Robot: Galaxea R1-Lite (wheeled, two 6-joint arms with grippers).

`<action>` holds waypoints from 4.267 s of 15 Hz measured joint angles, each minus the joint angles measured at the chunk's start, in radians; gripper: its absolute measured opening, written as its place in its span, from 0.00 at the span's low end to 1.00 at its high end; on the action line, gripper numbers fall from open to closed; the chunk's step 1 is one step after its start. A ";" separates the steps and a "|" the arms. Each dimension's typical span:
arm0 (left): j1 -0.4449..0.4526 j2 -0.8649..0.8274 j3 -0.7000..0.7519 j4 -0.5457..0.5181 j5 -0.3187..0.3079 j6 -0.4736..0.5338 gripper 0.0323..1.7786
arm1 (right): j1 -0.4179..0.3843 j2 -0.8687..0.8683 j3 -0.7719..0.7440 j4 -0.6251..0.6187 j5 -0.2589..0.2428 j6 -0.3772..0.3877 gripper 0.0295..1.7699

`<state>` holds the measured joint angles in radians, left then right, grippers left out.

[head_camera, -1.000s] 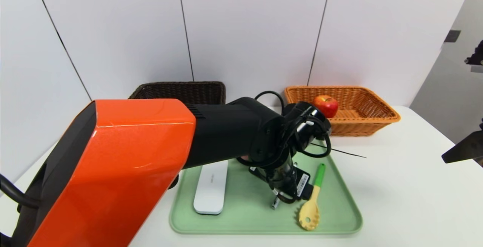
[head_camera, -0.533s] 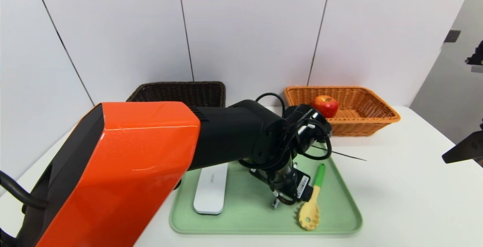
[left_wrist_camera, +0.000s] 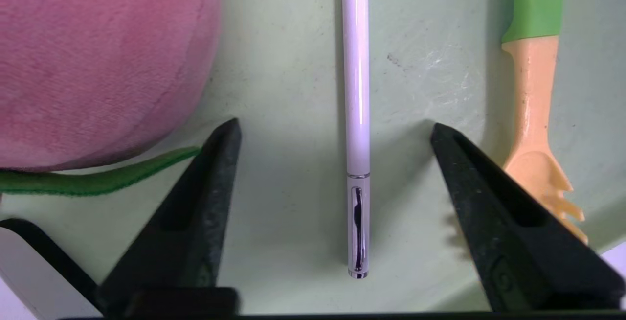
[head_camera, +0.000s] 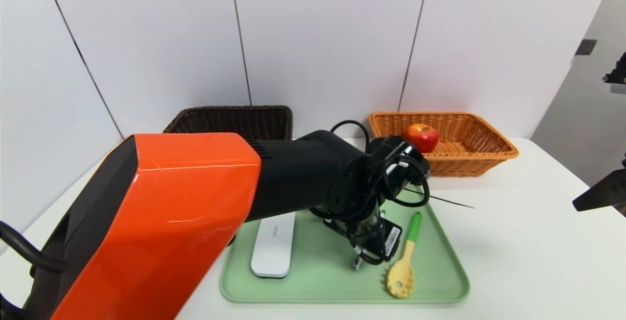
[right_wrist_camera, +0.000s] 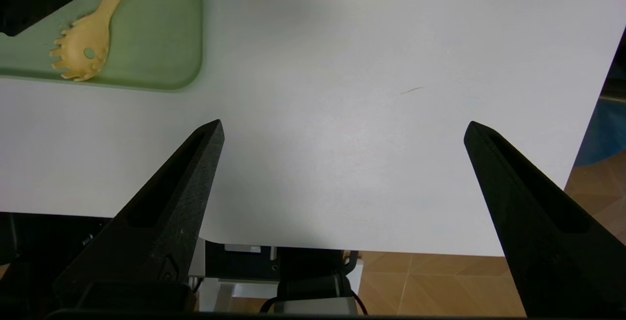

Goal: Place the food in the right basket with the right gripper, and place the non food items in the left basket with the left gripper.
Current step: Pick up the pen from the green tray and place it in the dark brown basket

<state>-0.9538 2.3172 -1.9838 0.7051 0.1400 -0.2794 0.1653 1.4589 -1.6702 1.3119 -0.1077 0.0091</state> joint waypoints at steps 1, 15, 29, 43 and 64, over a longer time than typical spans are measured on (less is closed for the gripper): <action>0.000 0.001 0.000 0.000 -0.001 -0.001 0.65 | 0.002 0.000 0.000 0.000 0.000 0.000 0.96; 0.002 -0.024 0.002 0.006 -0.017 -0.016 0.01 | 0.009 -0.013 0.001 0.000 0.001 0.000 0.96; 0.226 -0.466 0.000 -0.070 -0.154 -0.041 0.01 | 0.009 -0.024 0.038 0.000 0.005 0.000 0.96; 0.827 -0.261 0.021 -0.235 -0.265 0.084 0.01 | 0.009 -0.016 0.053 -0.035 0.005 0.002 0.96; 0.929 -0.148 0.049 -0.232 -0.323 0.116 0.54 | 0.021 -0.006 0.070 -0.045 0.006 0.009 0.96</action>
<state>-0.0249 2.1691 -1.9353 0.4728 -0.1828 -0.1630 0.1860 1.4532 -1.6000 1.2670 -0.1019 0.0177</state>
